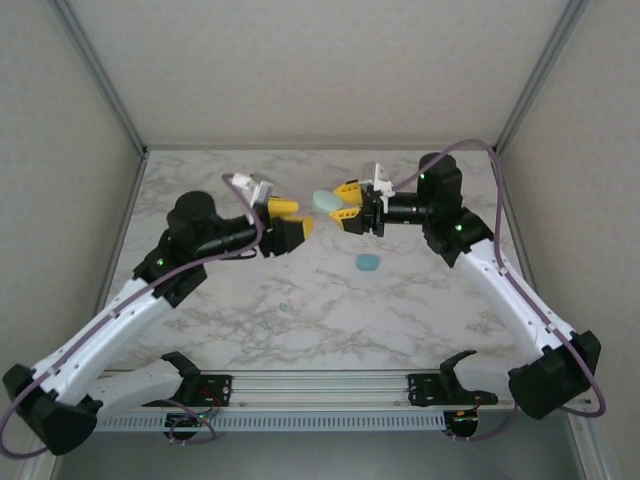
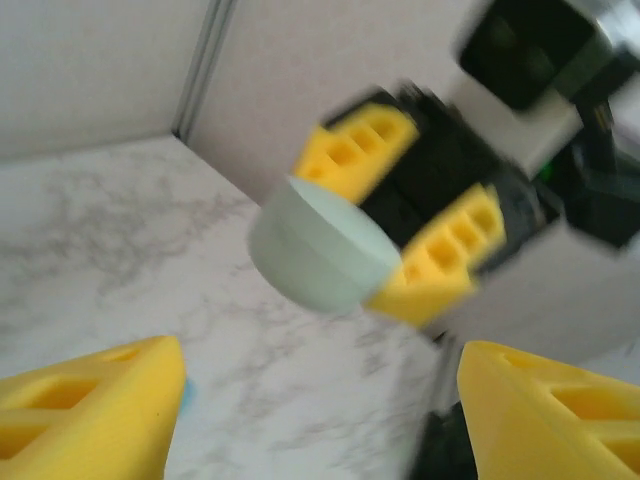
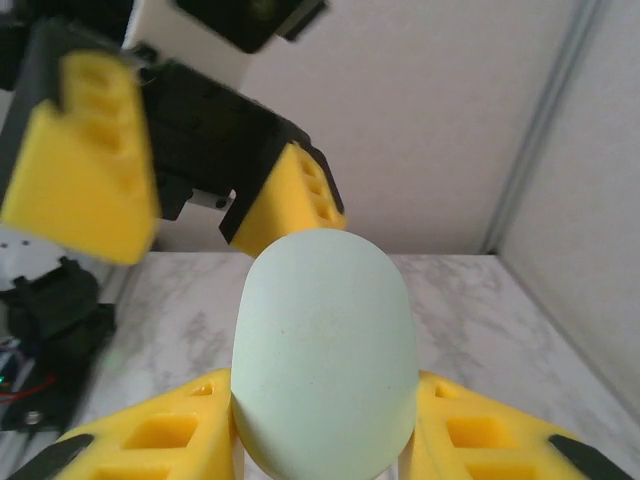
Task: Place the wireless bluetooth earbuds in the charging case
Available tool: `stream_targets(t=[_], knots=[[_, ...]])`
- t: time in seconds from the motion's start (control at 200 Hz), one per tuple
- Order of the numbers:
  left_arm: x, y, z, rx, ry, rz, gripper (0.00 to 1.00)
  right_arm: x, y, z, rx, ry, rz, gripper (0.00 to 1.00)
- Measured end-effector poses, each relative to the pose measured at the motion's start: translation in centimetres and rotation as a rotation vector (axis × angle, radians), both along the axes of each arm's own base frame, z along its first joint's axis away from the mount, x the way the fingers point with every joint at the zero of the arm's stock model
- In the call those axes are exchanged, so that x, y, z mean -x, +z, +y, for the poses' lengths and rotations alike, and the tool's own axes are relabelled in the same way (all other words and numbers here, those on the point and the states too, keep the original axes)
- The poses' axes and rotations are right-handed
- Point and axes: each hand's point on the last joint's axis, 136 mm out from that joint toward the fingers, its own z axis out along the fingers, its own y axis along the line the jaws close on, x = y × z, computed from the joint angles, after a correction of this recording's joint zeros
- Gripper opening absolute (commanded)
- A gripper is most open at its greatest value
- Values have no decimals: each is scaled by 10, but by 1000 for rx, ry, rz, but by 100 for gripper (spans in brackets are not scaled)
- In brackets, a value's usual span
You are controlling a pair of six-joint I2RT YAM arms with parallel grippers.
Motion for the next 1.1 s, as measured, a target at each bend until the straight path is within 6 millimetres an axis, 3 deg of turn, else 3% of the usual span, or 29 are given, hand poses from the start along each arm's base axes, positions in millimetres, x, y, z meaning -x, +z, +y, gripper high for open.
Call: stream_targets(t=[0.115,0.24,0.681,1.101], knots=[[9,-4,5,-84,-37,-187,69,7,1,5,17,91,57,33],[5,-15,-2,-149,-70,-268,68,17,-2,4,26,151,93,33],[0,-25,-24,-141,-179,-275,62,26,-7,8,42,176,111,34],[7,-18,-27,-107,-229,-265,54,21,-7,9,43,153,90,35]])
